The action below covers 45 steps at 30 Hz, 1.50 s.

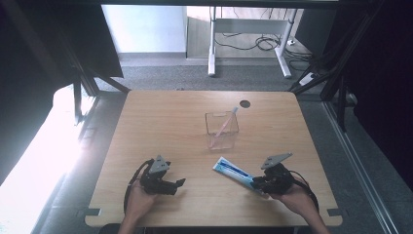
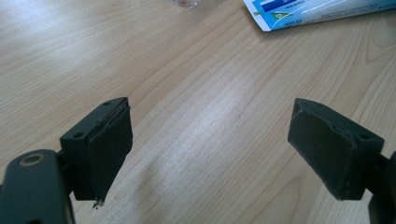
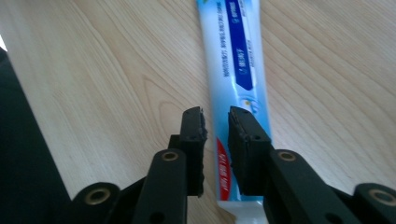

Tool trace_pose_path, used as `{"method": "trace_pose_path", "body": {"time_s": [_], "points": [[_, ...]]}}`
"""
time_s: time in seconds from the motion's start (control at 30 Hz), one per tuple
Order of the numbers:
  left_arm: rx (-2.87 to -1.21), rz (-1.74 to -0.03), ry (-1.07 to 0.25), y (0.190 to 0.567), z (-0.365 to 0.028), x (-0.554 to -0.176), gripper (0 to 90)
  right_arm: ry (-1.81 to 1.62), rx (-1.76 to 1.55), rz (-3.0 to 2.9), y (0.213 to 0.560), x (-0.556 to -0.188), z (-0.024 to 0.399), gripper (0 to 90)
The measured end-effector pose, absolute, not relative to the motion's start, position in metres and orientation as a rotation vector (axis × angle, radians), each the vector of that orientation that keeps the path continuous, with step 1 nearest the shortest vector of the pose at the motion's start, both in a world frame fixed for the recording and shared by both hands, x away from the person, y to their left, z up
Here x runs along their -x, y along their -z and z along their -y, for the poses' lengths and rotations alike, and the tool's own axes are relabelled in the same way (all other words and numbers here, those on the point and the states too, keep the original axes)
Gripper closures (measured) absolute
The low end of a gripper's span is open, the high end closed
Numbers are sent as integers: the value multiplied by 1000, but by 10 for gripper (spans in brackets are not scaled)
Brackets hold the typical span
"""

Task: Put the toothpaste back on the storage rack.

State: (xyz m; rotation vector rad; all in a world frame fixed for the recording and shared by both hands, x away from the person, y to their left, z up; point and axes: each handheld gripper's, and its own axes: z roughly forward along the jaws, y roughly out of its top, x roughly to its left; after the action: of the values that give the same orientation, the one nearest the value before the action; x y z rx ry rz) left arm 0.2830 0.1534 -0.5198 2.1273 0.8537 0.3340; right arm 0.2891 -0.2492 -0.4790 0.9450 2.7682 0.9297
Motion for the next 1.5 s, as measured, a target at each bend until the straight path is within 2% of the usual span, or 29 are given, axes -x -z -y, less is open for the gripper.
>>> {"method": "trace_pose_path", "body": {"time_s": [0.43,1.5], "points": [[-2134,-848,-338,520,-154,-283,144,-706,-928,-2815,475,-305,239,598],[-2159,-840,-325,521,-153,-283,145,-299,-863,-2955,491,-340,185,469]]}}
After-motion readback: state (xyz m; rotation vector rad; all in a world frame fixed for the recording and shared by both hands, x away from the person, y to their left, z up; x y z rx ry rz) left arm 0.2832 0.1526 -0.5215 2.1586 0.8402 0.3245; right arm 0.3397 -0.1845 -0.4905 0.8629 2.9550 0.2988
